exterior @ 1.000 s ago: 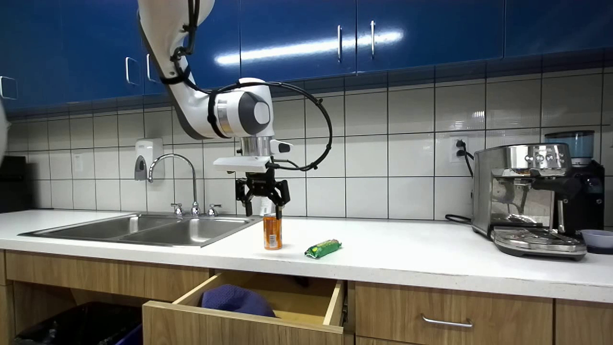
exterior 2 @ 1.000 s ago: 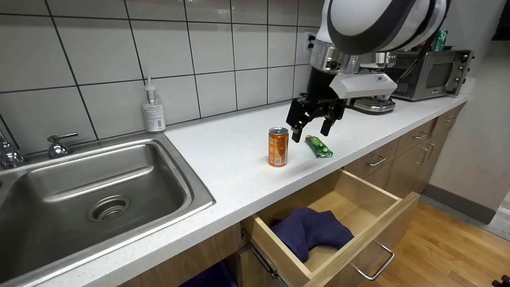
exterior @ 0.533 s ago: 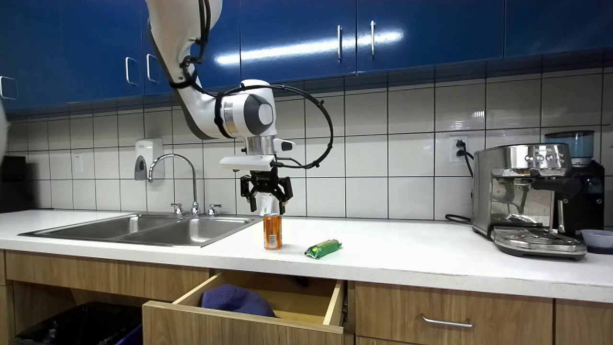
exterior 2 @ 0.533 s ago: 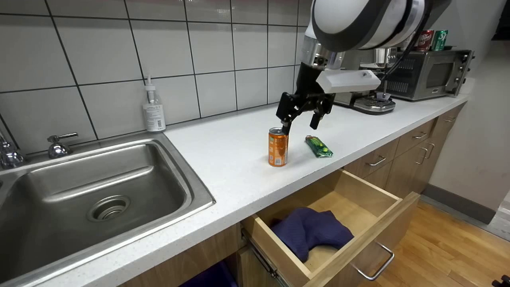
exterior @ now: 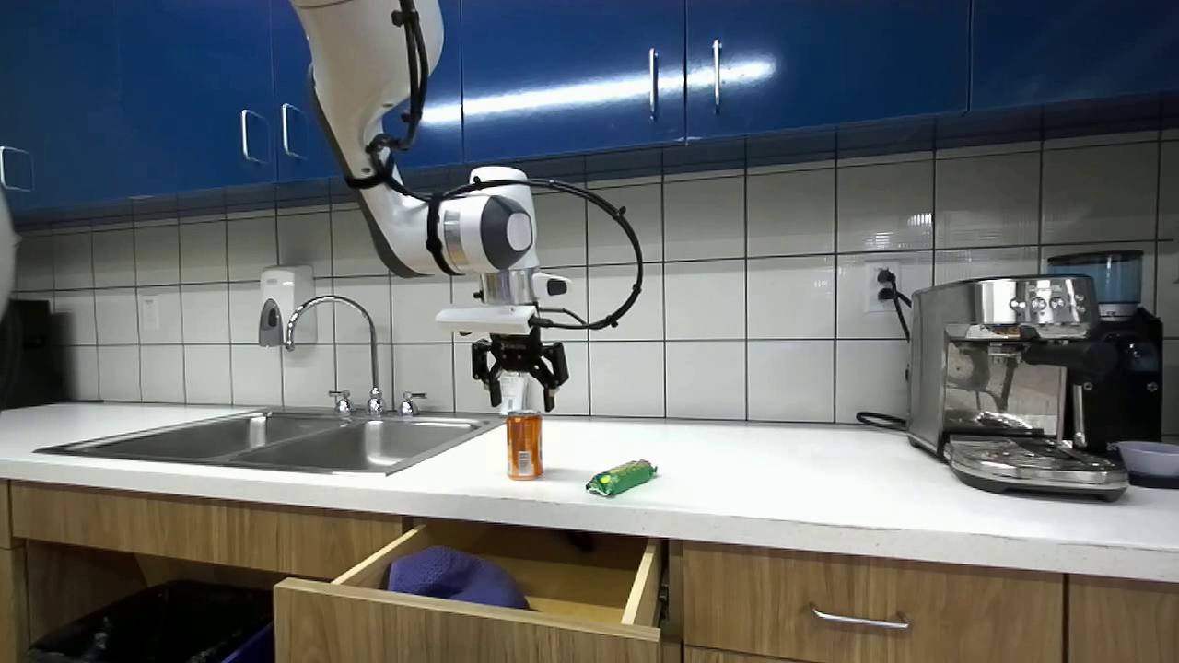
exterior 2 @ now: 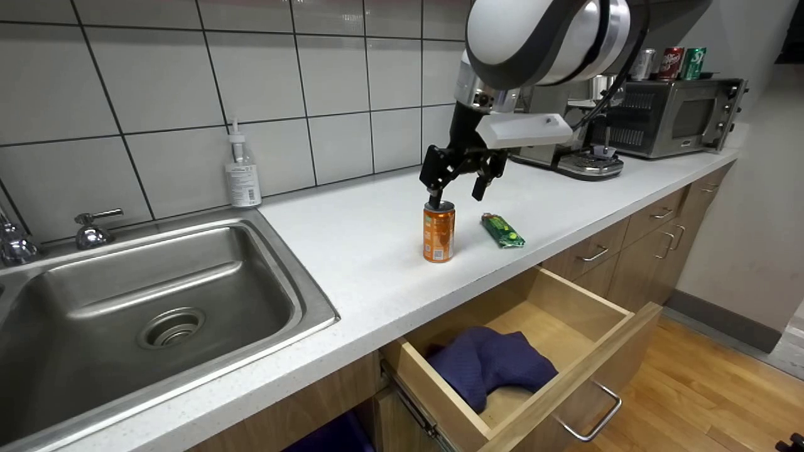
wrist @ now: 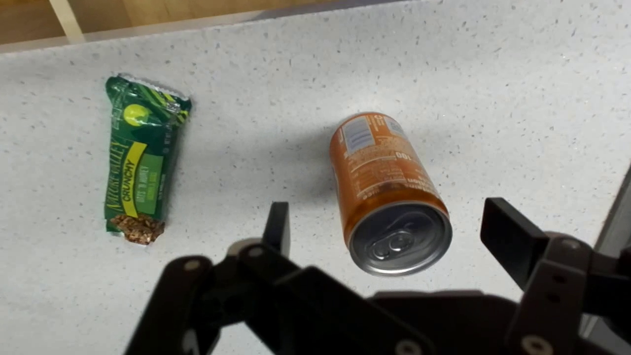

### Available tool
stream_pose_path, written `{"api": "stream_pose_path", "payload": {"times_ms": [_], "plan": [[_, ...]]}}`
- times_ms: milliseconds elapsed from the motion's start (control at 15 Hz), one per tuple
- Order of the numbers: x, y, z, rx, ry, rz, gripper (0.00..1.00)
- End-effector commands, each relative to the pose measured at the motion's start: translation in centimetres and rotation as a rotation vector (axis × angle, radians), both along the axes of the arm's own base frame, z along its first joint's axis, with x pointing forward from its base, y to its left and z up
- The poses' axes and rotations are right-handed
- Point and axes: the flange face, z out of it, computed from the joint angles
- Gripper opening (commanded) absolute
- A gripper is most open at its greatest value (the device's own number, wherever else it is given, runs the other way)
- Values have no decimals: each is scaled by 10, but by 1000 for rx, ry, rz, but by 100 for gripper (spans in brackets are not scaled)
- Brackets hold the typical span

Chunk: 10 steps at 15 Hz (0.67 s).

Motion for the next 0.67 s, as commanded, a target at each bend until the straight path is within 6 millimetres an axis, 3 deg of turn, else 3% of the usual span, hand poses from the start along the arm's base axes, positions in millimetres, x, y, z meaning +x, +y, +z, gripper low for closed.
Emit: {"api": "stream_pose_path", "payload": {"times_ms": [0, 600], "plan": [[21, 1, -2, -7, -14, 21, 100], [36, 9, -26, -9, 15, 36, 100]]}}
